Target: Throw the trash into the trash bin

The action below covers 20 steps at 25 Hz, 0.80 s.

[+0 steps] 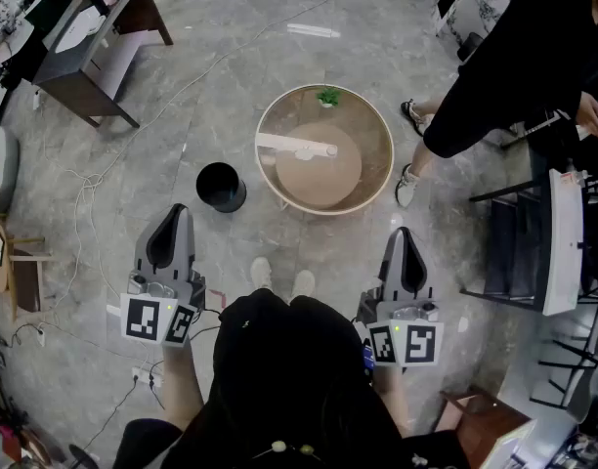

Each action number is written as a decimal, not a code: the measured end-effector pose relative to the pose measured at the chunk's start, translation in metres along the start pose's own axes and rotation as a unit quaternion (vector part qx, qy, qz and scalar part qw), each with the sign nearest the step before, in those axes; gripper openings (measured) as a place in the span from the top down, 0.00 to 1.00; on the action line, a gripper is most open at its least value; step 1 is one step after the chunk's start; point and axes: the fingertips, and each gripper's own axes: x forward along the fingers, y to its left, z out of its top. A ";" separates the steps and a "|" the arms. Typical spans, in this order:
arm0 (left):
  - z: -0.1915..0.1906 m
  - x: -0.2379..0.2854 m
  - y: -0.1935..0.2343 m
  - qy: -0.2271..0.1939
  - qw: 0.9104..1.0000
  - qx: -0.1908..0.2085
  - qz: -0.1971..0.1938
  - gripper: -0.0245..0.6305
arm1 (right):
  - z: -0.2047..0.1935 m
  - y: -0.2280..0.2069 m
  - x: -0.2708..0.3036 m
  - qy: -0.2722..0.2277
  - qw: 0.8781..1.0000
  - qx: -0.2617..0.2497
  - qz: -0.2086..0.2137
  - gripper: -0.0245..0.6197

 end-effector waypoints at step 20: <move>-0.009 0.000 0.016 0.005 1.000 -0.008 0.008 0.94 | -0.023 0.017 0.015 0.037 0.998 0.020 0.045 0.96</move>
